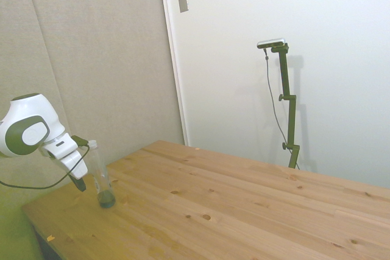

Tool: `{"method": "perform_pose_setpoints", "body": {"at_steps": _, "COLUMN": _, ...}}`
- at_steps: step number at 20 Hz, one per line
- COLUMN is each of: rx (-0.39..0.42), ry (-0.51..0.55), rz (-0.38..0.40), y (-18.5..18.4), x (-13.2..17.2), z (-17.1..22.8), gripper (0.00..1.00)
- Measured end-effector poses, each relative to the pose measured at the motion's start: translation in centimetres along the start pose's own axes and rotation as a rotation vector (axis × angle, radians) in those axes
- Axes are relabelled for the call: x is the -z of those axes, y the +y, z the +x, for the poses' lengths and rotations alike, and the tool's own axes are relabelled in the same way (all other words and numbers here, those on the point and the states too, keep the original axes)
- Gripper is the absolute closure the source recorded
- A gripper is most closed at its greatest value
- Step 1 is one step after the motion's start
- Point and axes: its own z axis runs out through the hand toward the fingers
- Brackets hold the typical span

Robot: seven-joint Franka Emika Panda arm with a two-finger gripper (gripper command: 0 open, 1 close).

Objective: Knock down the dish soap

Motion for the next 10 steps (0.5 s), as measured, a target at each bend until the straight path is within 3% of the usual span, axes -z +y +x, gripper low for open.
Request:
{"method": "perform_pose_setpoints", "body": {"at_steps": 6, "rx": -0.006, "ry": 0.042, "rz": 0.025, "y": -2.5, "x": 0.2, "z": 0.5, "gripper": 1.00}}
{"method": "perform_pose_setpoints", "body": {"at_steps": 10, "rx": -0.031, "ry": 0.093, "rz": 0.045, "y": -5.0, "x": -0.7, "z": 3.0, "gripper": 1.00}}
